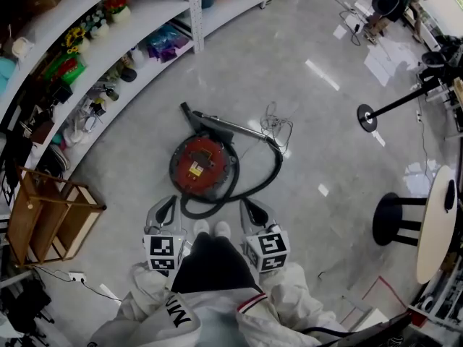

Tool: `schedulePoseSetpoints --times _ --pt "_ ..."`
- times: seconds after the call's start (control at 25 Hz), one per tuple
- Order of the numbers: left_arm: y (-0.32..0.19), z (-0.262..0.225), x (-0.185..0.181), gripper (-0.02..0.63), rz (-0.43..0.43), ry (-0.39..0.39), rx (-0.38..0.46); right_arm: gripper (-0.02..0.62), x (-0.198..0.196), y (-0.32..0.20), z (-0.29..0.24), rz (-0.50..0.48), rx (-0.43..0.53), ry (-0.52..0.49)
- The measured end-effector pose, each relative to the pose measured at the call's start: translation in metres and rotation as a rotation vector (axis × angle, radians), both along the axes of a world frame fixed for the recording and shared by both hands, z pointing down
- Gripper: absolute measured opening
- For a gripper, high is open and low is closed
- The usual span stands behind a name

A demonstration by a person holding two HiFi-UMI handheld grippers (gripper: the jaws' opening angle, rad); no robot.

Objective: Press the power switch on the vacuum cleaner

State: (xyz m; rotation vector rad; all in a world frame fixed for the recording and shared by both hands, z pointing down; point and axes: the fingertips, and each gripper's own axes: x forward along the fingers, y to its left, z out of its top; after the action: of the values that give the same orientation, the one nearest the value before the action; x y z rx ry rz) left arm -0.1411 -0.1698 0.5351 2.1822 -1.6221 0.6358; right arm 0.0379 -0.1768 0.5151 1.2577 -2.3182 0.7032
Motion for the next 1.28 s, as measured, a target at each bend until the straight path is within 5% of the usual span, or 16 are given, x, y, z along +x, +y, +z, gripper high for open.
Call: schedulePoseSetpoints --times 1.28 --pt "-0.011 0.145 -0.024 0.000 0.048 -0.057 -0.155 0.000 0.002 0.017 0.116 0.085 -0.161 0.026"
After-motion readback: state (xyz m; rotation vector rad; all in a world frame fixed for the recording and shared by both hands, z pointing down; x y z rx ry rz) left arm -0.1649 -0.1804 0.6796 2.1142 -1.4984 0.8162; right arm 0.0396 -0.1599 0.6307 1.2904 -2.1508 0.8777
